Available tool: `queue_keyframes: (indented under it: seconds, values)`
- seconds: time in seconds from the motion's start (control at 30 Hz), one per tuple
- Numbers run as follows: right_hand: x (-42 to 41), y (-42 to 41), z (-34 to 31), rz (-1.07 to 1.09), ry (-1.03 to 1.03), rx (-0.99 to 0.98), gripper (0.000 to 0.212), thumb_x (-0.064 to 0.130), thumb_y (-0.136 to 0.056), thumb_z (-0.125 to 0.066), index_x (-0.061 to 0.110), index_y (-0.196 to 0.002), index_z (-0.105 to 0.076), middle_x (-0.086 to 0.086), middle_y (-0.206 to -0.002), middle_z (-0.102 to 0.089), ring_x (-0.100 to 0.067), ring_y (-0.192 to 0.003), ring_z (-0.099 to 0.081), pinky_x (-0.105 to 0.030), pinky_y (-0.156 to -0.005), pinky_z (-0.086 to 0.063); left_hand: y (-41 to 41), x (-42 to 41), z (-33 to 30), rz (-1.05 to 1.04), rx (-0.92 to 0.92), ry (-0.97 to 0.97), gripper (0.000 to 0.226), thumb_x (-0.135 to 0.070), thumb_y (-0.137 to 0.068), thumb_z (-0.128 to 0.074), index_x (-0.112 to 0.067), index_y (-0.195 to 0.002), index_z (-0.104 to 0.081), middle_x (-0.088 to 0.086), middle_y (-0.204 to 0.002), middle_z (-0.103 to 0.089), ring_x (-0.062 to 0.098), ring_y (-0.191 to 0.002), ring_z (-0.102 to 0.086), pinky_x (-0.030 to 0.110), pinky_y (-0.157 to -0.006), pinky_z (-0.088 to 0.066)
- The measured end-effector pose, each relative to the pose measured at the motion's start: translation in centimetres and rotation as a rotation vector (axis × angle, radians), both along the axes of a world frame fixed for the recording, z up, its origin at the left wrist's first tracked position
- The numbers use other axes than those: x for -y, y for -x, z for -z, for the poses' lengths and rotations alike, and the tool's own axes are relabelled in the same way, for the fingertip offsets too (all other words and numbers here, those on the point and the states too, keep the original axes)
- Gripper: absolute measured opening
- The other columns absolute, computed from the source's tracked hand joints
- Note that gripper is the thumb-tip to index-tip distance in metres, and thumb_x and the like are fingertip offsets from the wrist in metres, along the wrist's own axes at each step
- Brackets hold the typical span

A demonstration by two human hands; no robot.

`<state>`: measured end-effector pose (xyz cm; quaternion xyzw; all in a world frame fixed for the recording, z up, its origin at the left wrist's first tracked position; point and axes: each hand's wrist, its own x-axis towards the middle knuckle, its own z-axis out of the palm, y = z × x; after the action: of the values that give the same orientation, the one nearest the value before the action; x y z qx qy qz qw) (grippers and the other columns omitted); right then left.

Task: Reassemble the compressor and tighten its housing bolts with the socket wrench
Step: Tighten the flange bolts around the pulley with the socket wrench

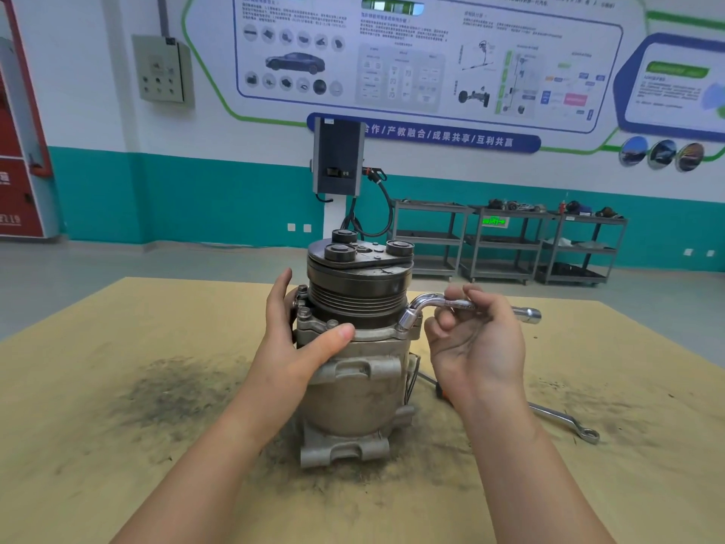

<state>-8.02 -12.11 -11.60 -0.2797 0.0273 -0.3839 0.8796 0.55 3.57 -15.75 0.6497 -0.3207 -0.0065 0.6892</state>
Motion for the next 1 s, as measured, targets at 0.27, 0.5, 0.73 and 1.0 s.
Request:
queue_keyframes:
  seconds: [0.27,0.5,0.73,1.0]
  values:
    - [-0.5,0.7,-0.7,0.172,0.411,0.065,0.014,0.001,-0.091,-0.037,0.012,-0.088,-0.045,-0.01,-0.06,-0.066,-0.019,-0.04,-0.05,-0.021,-0.043,-0.042,-0.1,0.1,0.1,0.002,0.003,0.001,0.109,-0.066,-0.057,-0.071,-0.055,-0.146,-0.011,-0.017,-0.148,-0.04,-0.004,-0.128,-0.047,0.042,-0.116,-0.034]
    - [-1.3,0.7,-0.1,0.383,0.406,0.021,0.014,0.003,-0.084,-0.042,0.015,-0.079,-0.048,-0.006,-0.059,-0.067,-0.019,-0.041,-0.042,-0.02,-0.044,-0.036,-0.2,0.1,0.1,-0.003,0.0,-0.013,0.106,-0.068,-0.057,-0.071,-0.059,-0.143,-0.01,-0.021,-0.145,-0.04,-0.008,-0.125,-0.046,0.041,-0.115,-0.036]
    - [-4.6,0.1,2.1,0.826,1.183,0.122,0.005,0.01,-0.088,-0.056,0.011,-0.086,-0.06,0.007,-0.077,-0.058,-0.003,-0.067,-0.054,-0.019,-0.062,-0.045,-0.4,0.4,0.0,0.001,-0.007,0.032,0.106,-0.056,-0.062,-0.083,-0.052,-0.144,-0.016,-0.014,-0.145,-0.045,0.002,-0.126,-0.053,0.039,-0.11,-0.041]
    - [-3.2,0.8,0.9,0.832,1.384,0.085,0.006,0.005,-0.09,-0.063,0.002,-0.093,-0.067,0.003,-0.084,-0.066,-0.002,-0.079,-0.062,-0.018,-0.069,-0.049,-0.2,0.3,0.1,-0.005,0.005,0.044,0.106,-0.059,-0.061,-0.079,-0.048,-0.147,-0.017,-0.015,-0.145,-0.044,-0.001,-0.125,-0.052,0.041,-0.112,-0.04]
